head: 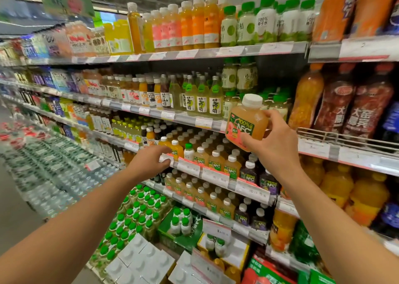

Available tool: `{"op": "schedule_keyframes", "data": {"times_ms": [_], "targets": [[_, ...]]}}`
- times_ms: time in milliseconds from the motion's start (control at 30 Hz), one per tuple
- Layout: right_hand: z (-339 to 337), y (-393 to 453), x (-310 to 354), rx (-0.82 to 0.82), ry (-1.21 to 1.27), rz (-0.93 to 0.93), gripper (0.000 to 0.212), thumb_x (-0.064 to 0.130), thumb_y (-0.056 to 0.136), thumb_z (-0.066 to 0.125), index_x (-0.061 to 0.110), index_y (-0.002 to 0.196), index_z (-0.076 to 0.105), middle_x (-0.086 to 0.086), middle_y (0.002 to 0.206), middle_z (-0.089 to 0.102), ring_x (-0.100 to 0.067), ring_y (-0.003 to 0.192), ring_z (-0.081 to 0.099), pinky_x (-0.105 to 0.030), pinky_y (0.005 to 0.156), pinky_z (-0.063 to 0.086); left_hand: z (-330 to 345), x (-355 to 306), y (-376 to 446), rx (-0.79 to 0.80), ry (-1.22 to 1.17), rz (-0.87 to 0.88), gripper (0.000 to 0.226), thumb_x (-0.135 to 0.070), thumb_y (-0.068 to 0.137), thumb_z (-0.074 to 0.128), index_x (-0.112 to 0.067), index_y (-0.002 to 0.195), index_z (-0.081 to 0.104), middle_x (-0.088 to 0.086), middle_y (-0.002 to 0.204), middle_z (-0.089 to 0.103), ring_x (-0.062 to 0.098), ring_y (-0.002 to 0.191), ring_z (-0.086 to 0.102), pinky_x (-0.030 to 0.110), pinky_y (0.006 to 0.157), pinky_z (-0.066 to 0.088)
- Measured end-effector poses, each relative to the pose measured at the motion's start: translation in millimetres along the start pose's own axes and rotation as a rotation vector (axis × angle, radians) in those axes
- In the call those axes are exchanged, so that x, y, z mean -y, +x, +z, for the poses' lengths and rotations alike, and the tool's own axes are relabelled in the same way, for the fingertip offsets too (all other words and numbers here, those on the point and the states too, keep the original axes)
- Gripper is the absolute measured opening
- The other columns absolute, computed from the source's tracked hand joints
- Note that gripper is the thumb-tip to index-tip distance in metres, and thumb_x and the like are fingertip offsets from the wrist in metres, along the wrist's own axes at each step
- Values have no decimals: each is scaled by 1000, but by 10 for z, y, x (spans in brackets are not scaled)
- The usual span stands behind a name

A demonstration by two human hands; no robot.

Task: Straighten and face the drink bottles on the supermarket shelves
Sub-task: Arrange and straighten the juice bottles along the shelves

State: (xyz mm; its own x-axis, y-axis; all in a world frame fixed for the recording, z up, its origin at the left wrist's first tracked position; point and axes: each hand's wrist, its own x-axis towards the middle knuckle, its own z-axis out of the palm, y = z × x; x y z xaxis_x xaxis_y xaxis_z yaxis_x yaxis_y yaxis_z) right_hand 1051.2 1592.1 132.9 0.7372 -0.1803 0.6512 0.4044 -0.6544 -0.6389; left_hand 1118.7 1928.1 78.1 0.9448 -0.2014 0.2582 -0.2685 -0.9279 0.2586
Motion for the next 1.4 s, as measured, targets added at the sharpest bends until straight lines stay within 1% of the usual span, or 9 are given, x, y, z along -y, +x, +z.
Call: {"op": "schedule_keyframes", "data": {"times_ms": [200,400,600,700,800,933,1133,1233,1400], "targets": [[641,18,-203,55,-83,114,68,56,77,80,31,132,48,13,114,61,-16,95,66,-44,79,63,330,550,525,41,-30,59,42,-35,95,62,-25,136,60,-6,135,64,15,121,59,36,97,49],[1447,72,-380,115,-143,286,67,64,72,71,46,130,43,17,113,63,-10,99,64,-38,85,60,817,1246,1570,145,16,152,59,-44,92,63,-30,147,46,-6,143,58,15,118,62,32,90,52],[2073,184,-419,141,-222,500,64,70,64,75,48,114,42,23,104,64,-3,96,62,-25,85,54,1271,1562,2439,234,-25,194,72,-42,91,63,-25,154,34,-6,156,43,11,138,45,22,110,36],[2210,299,-414,170,-240,578,70,69,60,78,43,114,42,20,105,63,-3,98,60,-22,84,51,1444,1623,2772,280,-35,221,74,-42,89,61,-26,155,32,-5,158,39,13,141,42,26,115,35],[2238,401,-402,193,-226,582,66,60,66,83,44,114,41,20,110,60,-1,96,61,-24,81,52,1543,1581,2962,253,-71,205,76,-35,88,67,-22,154,33,1,155,43,21,140,44,32,114,38],[2308,457,-397,193,-216,568,78,60,66,88,38,126,44,20,115,59,2,98,58,-20,75,49,1674,1628,3045,284,-108,175,74,-32,85,70,-17,150,38,9,143,52,28,131,51,38,105,47],[2473,595,-489,236,-202,571,76,47,66,90,32,126,47,21,113,59,3,99,57,-24,80,47,1981,1632,3114,326,-90,175,53,-41,87,66,-14,130,51,10,125,59,28,115,57,38,90,49],[2561,675,-593,243,-223,575,77,55,63,92,35,123,48,20,111,61,-2,100,60,-30,85,51,2098,1542,3167,312,-79,177,52,-47,88,65,-19,131,53,8,121,62,27,113,58,38,90,50],[2733,787,-752,270,-249,548,68,43,63,94,35,116,52,17,107,66,-4,96,64,-25,74,50,2221,1491,3152,284,-83,177,48,-40,89,68,-21,130,53,6,119,66,27,109,64,39,86,53]]}}
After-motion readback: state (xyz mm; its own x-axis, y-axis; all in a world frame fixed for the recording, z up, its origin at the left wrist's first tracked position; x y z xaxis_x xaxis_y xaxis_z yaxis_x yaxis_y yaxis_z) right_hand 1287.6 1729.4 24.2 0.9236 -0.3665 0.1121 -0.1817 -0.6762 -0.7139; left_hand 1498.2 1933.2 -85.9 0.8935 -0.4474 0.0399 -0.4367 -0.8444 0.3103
